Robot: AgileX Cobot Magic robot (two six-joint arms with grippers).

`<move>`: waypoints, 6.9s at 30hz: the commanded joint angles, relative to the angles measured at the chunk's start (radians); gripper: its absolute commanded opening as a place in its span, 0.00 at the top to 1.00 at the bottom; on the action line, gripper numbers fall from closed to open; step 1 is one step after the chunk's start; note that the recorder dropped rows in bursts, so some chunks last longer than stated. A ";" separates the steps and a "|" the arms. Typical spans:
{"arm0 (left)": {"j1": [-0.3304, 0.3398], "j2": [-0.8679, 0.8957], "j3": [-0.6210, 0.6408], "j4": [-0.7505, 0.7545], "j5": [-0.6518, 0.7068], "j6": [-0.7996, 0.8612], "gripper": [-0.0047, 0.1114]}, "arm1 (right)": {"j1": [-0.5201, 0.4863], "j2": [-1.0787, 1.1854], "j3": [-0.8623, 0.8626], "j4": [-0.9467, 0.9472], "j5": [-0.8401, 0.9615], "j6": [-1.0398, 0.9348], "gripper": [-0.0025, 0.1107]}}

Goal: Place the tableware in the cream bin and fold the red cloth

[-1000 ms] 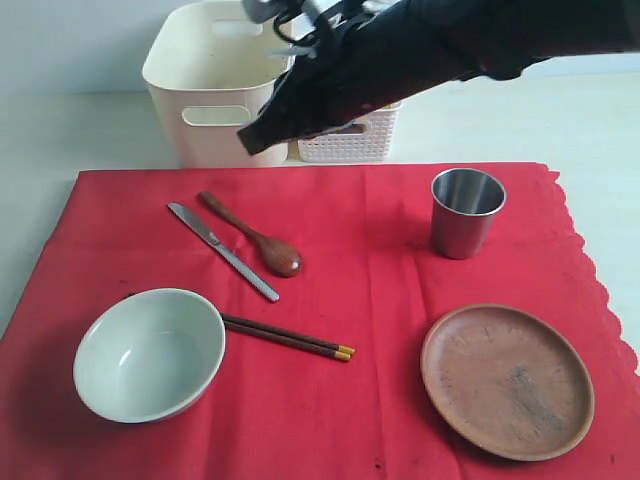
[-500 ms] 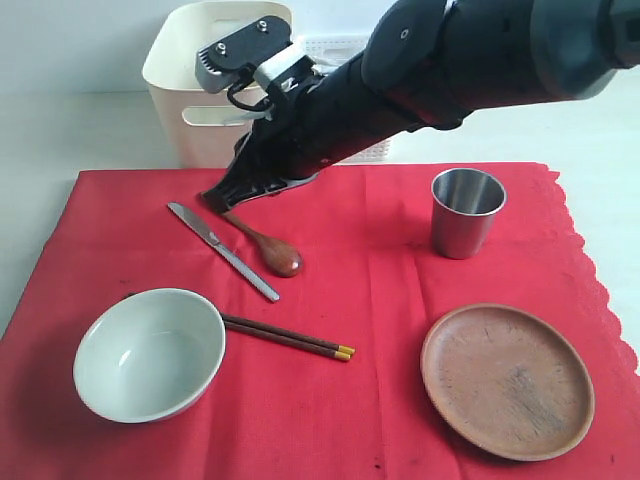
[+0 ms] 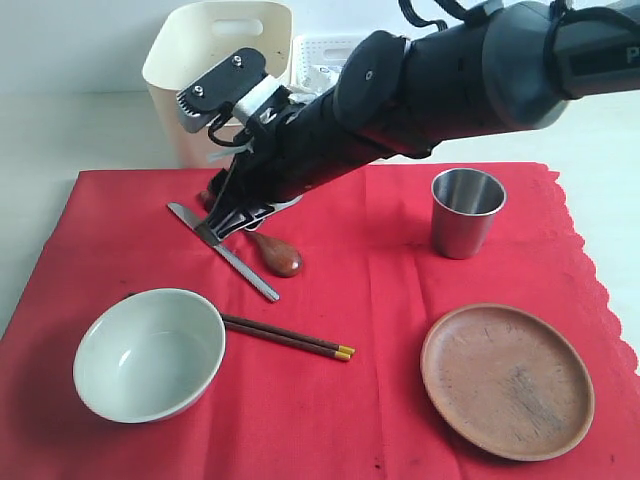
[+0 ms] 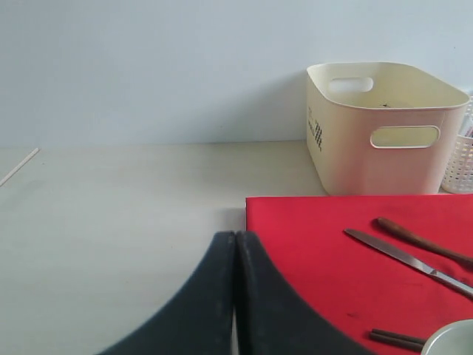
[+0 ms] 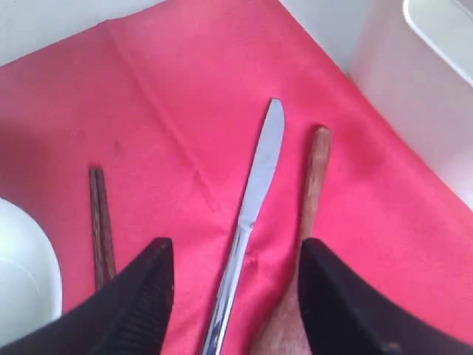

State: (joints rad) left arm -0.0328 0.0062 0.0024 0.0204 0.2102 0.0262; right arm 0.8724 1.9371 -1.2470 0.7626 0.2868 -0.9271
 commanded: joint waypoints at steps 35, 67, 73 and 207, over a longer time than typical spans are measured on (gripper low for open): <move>0.002 -0.006 -0.002 0.001 -0.001 -0.004 0.96 | -0.081 0.309 -0.186 -0.171 0.090 0.119 0.54; 0.002 -0.006 -0.002 0.001 -0.001 -0.004 0.96 | -0.081 0.101 -0.186 -0.224 0.184 0.117 0.98; 0.002 -0.006 -0.002 0.001 -0.001 -0.004 0.96 | -0.081 0.075 -0.193 -0.220 -0.025 0.174 0.98; 0.002 -0.006 -0.002 0.001 -0.001 -0.004 0.96 | -0.583 -0.505 0.369 -0.576 0.439 0.745 0.98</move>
State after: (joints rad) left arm -0.0328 0.0062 0.0024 0.0204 0.2102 0.0262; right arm 0.2964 1.4294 -0.8677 0.1729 0.7691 -0.1749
